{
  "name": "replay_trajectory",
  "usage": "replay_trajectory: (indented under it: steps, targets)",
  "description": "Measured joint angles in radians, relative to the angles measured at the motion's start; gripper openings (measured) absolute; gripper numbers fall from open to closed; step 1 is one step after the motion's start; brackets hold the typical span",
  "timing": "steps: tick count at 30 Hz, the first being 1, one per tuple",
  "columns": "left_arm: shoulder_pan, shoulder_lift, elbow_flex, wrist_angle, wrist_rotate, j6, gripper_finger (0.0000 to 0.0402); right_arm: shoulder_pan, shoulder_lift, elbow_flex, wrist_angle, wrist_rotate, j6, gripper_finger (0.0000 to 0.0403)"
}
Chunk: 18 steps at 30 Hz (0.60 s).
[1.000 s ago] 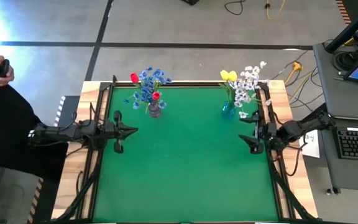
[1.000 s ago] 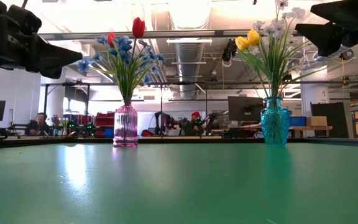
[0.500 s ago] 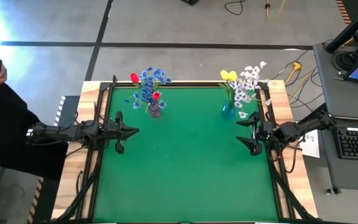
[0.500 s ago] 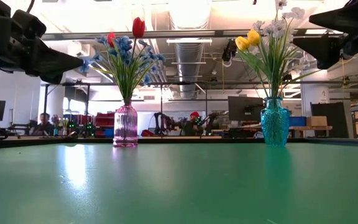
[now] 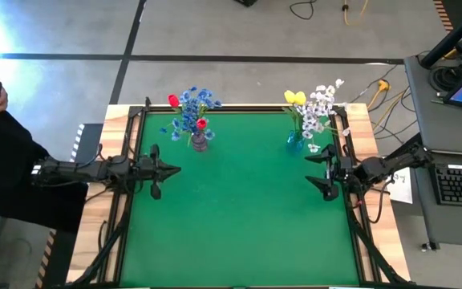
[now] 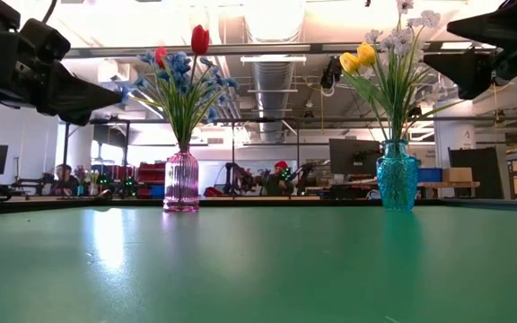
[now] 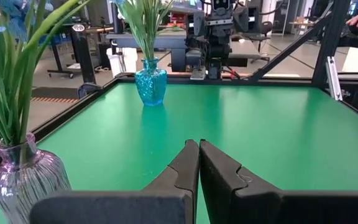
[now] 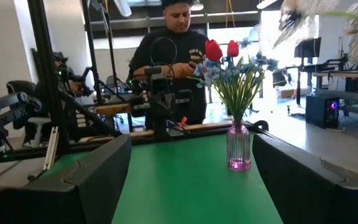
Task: Sort flowers into vase by color
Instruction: Return to Home Position
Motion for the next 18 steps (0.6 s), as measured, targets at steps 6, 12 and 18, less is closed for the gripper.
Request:
replay_trajectory:
  steps: [6,12,18]
  targets:
    - [0.000,0.019,0.000,0.001,0.000,0.000,0.0000,-0.018,-0.037,-0.001,-0.015,0.029,0.104,0.0327]
    - [0.000,0.040,0.000,0.003,-0.001,0.000,0.0000,-0.024,-0.037,0.000,-0.141,0.118,0.117,0.0327]
    - [0.000,0.060,0.000,0.008,-0.001,0.000,0.0000,-0.024,-0.037,-0.001,-0.146,0.040,-0.057,0.0327]
